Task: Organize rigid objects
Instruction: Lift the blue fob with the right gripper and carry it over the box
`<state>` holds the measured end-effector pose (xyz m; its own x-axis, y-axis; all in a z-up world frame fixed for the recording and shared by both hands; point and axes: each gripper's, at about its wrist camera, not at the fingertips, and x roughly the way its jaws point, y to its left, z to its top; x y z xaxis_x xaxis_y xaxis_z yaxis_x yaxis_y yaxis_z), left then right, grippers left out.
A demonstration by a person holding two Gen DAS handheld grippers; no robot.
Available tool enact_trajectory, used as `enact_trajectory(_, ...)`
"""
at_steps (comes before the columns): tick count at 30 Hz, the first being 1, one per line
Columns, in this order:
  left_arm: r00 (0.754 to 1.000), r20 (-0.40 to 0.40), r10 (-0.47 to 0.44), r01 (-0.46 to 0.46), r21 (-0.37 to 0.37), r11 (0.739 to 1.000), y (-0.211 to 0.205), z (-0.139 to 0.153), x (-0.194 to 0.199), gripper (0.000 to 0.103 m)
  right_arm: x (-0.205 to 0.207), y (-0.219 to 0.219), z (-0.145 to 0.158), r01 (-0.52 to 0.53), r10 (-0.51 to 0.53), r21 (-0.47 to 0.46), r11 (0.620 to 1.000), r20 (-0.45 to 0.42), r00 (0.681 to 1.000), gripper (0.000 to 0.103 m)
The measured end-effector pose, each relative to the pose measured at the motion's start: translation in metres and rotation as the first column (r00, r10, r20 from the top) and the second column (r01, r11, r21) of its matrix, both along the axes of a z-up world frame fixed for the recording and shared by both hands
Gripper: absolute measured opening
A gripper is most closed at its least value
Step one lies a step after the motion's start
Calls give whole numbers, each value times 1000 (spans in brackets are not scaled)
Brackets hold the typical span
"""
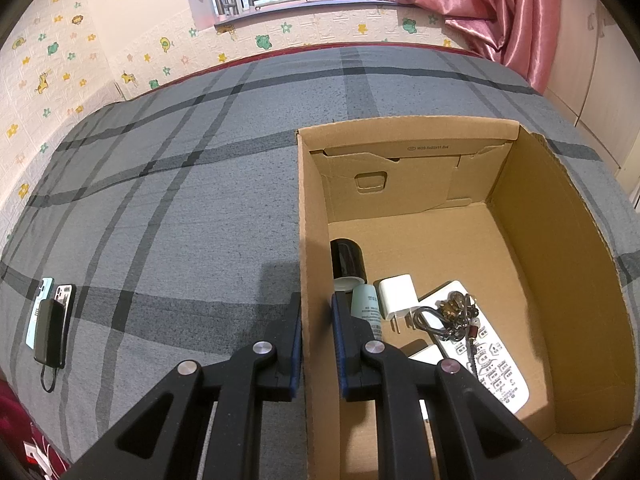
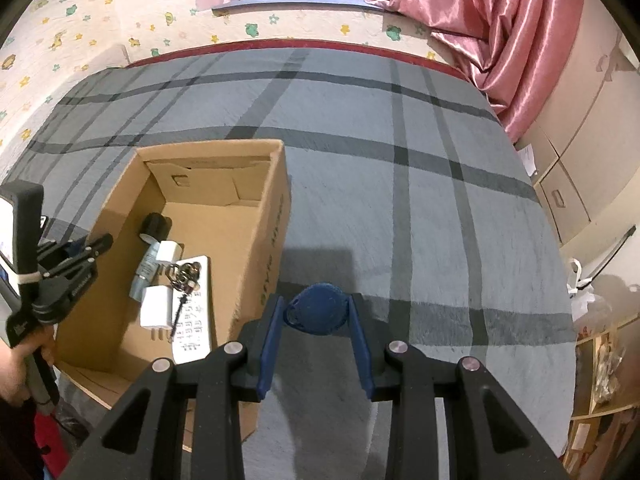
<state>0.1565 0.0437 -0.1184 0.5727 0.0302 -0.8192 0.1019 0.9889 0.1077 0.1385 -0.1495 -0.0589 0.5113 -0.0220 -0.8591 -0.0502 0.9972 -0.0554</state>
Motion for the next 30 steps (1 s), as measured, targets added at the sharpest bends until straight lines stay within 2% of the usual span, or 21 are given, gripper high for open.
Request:
enact_trajectory(12, 1000, -4, 1, -1, -7, 1000, 1, 1, 0, 14, 18, 29, 11, -49, 49, 8, 999, 21, 999, 34)
enact_trajectory(30, 1000, -8, 3, -3, -18, 1000, 3, 0, 2, 14, 51, 78, -6, -139, 139, 35, 990, 1, 990, 34)
